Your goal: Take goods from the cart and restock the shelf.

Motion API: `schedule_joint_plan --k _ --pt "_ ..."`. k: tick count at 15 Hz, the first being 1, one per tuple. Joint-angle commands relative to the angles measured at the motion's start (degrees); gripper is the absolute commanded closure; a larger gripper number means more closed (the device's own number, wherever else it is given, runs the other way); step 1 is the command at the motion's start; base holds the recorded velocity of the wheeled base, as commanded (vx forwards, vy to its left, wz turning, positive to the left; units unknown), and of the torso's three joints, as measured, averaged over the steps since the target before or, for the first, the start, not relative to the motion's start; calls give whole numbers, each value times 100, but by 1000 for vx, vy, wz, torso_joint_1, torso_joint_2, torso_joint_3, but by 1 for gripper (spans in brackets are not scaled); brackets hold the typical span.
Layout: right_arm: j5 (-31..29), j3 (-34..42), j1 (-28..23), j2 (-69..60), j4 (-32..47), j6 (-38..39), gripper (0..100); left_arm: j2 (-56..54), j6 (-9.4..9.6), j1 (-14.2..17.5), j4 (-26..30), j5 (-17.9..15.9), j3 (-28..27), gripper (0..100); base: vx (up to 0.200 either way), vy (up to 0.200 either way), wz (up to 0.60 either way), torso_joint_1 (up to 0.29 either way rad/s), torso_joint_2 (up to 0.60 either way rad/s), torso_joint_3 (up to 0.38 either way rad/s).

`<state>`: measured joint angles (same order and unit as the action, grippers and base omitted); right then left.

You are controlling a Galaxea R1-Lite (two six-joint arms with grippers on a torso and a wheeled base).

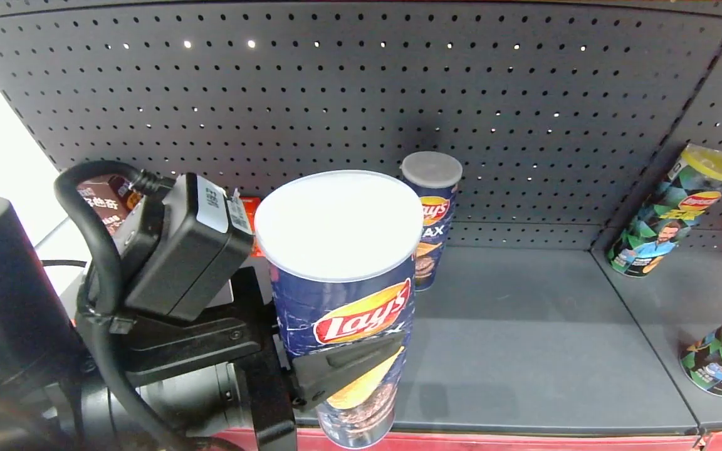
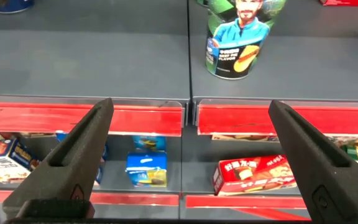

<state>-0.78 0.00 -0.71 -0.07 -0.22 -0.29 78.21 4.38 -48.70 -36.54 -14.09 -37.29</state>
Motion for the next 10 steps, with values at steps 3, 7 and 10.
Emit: schedule_joint_plan --k 3,7,10 --pt "-1 0 0 7 -4 3 0 -26 -16 177 -3 12 3 100 0 0 0 0 0 0" --pt "-1 0 0 7 -4 -6 0 -96 19 537 -3 -6 -68 100 0 0 0 0 0 0" --pt "-1 0 0 7 -4 -6 0 -210 19 766 6 3 20 100 0 0 0 0 0 0"
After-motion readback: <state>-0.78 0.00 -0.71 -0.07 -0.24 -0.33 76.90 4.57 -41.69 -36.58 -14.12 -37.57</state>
